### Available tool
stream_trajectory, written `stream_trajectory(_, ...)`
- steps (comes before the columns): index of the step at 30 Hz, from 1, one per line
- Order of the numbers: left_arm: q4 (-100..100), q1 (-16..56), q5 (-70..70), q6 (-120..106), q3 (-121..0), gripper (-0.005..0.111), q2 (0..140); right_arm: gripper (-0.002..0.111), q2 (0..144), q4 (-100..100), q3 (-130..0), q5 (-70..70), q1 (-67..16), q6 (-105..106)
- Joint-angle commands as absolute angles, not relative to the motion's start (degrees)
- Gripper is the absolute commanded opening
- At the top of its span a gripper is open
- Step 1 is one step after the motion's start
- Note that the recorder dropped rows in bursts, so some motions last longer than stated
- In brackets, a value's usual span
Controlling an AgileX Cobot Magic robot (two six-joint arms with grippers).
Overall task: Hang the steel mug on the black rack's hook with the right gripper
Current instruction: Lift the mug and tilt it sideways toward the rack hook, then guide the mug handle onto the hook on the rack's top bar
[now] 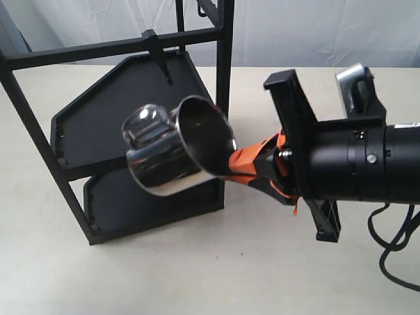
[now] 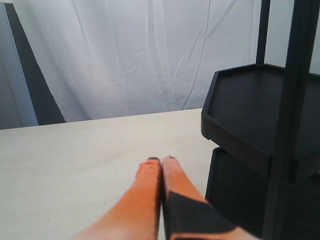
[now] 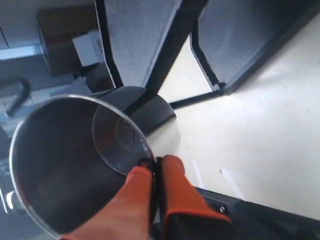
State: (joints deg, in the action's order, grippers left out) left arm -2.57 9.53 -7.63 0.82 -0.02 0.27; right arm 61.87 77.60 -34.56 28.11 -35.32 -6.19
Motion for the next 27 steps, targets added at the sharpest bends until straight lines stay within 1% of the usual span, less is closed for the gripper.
stream_trajectory(1,-2.60,9.80,-7.32,0.96,0.00,0.001,0.00,-0.001,60.66,81.74,-34.51,27.64,-29.81,-6.02)
stream_trajectory(6,-2.60,9.80,-7.32,0.96,0.00,0.001,0.00,-0.001,60.66,81.99,-34.51,28.53,-26.82,-6.02)
stream_trajectory(10,-2.60,9.80,-7.32,0.96,0.00,0.001,0.00,-0.001,60.79,82.54,-34.51,26.12,-26.72,-6.02)
stream_trajectory(16,-2.60,9.80,-7.32,0.96,0.00,0.001,0.00,-0.001,63.12,77.71,-34.51,25.74,-26.72,-5.99)
stream_trajectory(27,-2.60,9.80,-7.32,0.96,0.00,0.001,0.00,-0.001,64.65,77.33,-34.51,24.60,-26.72,-5.99)
